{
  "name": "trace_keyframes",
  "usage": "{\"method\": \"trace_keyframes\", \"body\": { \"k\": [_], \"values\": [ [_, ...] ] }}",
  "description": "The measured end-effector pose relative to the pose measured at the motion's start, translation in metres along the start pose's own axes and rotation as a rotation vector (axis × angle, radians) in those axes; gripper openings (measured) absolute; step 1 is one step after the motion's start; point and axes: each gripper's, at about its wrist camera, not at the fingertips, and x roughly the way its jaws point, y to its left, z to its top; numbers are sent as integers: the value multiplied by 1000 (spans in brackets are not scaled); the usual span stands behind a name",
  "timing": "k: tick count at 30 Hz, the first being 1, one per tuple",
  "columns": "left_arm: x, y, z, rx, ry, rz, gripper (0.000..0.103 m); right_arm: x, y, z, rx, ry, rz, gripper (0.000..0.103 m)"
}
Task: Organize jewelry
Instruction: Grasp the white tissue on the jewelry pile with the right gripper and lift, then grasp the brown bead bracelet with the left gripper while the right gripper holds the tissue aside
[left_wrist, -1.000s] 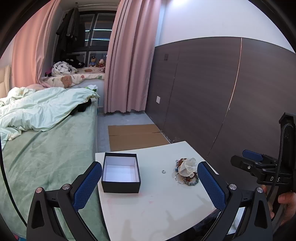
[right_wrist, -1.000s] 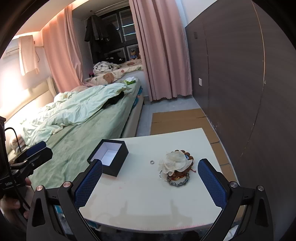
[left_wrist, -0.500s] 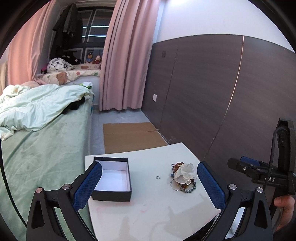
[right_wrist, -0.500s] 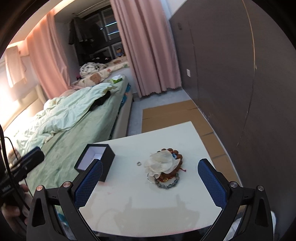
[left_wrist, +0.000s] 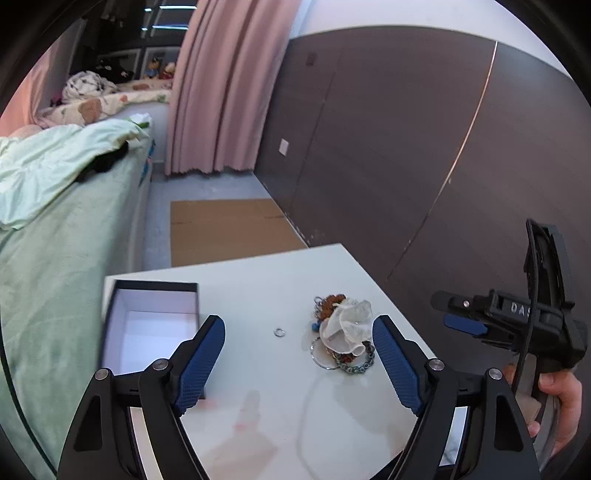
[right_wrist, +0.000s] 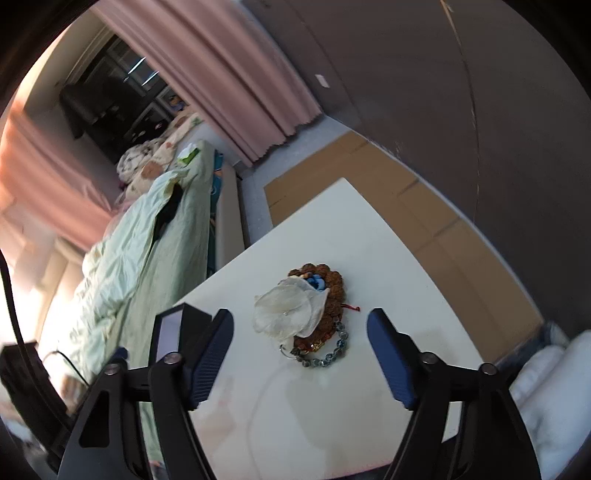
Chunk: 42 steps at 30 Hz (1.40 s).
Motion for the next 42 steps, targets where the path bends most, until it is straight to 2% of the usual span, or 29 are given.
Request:
{"method": "trace_keyframes", "body": {
  "k": [4, 9, 13, 14, 16, 17, 18, 21, 26, 31, 36, 37, 39, 42],
  "values": [
    [23, -4, -1, 3, 52, -20, 80, 24, -13, 5, 69, 51, 26, 64],
    [55, 1, -3, -1, 119, 4, 58, 57, -21, 7, 121, 132, 22, 56],
    [76, 4, -3, -5, 157, 0, 57, 82, -22, 9, 133, 182, 4, 55],
    [80, 3, -2, -2, 162, -6, 57, 86, -21, 10, 134, 189, 4, 51],
    [85, 4, -1, 2, 171, -11, 57, 95, -19, 11, 126, 210, 1, 31],
    [88, 4, -1, 3, 176, -11, 57, 99, -18, 11, 124, 223, 1, 5],
    [91, 5, 0, 2, 180, -11, 57, 102, -18, 11, 129, 235, 8, 3],
    [102, 7, 2, -2, 186, -14, 57, 95, -18, 13, 137, 205, 33, 3],
    [114, 6, 1, -17, 205, -34, 57, 59, -3, 26, 102, 59, 153, 3],
    [121, 0, -1, -8, 216, -51, 57, 34, 2, 30, 68, -44, 146, 3],
    [132, -8, -5, -15, 229, -86, 57, 33, -12, 34, 112, -41, 94, 3],
    [136, -10, -6, -19, 234, -96, 56, 35, -16, 34, 128, -33, 91, 3],
    [142, -14, -8, -26, 253, -114, 38, 37, -21, 34, 152, -24, 87, 3],
    [152, -15, -11, -49, 282, -141, 34, 37, -26, 37, 168, -20, 79, 3]
  ]
}}
